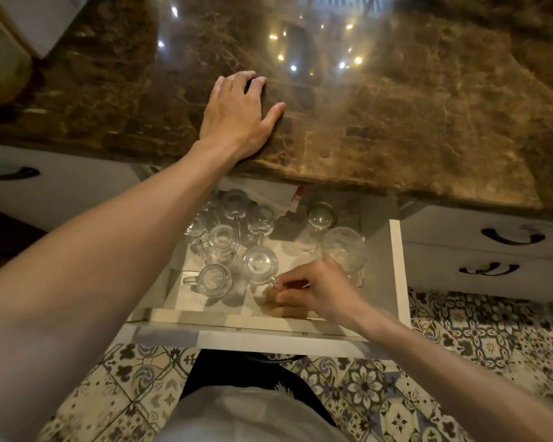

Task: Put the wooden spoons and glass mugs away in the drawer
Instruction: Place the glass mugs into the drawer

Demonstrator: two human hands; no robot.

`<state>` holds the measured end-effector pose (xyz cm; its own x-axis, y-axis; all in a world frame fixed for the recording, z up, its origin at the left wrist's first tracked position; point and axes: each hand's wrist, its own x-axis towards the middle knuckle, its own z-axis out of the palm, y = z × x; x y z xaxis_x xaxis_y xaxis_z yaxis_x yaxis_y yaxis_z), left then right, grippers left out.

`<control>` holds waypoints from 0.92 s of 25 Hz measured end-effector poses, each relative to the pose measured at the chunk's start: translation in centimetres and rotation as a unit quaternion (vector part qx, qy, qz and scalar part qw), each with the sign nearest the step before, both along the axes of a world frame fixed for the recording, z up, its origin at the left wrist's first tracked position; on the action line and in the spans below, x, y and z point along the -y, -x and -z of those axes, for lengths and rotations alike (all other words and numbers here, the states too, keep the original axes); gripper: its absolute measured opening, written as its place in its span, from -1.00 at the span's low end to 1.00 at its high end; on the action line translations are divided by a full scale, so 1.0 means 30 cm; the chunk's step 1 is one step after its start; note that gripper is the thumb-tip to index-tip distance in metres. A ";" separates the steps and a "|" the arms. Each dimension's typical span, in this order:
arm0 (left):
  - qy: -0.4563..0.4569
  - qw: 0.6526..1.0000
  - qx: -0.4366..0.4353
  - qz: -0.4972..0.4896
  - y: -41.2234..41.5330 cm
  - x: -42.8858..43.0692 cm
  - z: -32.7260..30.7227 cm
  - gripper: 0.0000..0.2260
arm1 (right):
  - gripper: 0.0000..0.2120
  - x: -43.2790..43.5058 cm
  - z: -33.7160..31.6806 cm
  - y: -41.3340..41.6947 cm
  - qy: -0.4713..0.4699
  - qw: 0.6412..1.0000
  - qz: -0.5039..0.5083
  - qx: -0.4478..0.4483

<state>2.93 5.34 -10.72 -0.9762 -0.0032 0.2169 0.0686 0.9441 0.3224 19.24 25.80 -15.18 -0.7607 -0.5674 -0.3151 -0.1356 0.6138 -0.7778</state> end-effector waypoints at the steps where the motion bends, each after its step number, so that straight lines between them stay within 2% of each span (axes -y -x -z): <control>1: -0.002 1.000 -0.001 0.000 0.000 0.002 0.001 -0.45 | -0.92 0.003 0.018 0.010 -0.033 0.998 -0.038 -0.033; 4: 0.004 1.000 -0.001 -0.001 0.005 0.005 0.006 -0.44 | -0.82 0.019 0.063 0.039 -0.089 0.988 -0.110 -0.063; 7: 0.004 1.000 -0.002 -0.004 0.008 0.002 0.010 -0.43 | -0.88 0.038 0.099 0.058 -0.109 0.983 -0.136 -0.048; 17: 0.000 1.000 -0.002 -0.005 0.007 0.006 0.008 -0.43 | -0.97 0.081 0.171 0.081 -0.135 0.979 -0.154 -0.008; 23: -0.002 1.000 -0.006 -0.002 0.011 0.010 0.014 -0.42 | -0.86 0.143 0.186 0.089 -0.156 0.973 -0.172 -0.017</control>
<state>2.60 5.04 -11.14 -0.9734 -0.0073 0.2289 0.0694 0.9431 0.3252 16.57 21.51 -20.76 -0.5567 -0.6705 -0.4904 -0.3968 0.7333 -0.5521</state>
